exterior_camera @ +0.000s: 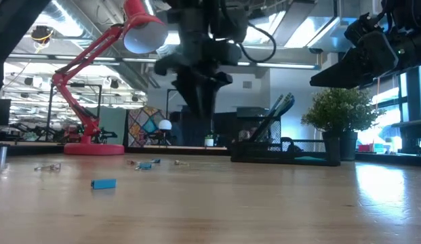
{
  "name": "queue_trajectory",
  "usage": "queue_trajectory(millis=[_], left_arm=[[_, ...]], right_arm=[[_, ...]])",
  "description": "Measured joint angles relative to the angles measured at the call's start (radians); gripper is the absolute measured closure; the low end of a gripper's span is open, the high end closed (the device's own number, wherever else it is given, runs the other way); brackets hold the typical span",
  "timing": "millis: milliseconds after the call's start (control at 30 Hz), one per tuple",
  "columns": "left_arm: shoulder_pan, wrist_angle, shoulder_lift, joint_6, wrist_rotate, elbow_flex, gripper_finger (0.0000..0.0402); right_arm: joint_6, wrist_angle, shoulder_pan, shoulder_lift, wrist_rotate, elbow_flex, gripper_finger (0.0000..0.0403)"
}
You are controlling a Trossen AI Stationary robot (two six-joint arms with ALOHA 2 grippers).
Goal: Pick and place office supplies into organizer
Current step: Put the yellow binder clip into the black desk organizer
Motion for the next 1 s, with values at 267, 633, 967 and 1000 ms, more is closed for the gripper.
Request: queue_trajectory(millis=[267,633,967,1000], left_arm=[[-0.031,-0.032,-0.002,0.032,0.021,-0.127,0.0247],[-0.062,0.129,-0.002,-0.176,-0.031,-0.199,0.0247],[-0.086,0.125,0.014,-0.271,-0.062,-0.211,0.0247],[-0.087,0.125,0.017,-0.274,-0.062,-0.211,0.0247]], right_arm=[[0.004,-0.014,0.000,0.000,0.000,0.000,0.0241],[0.005,-0.043,0.000,0.000,0.000,0.000,0.0241],[0.007,-0.043,0.000,0.000,0.000,0.000,0.0241],[0.007,-0.043,0.000,0.000,0.000,0.000,0.0241]])
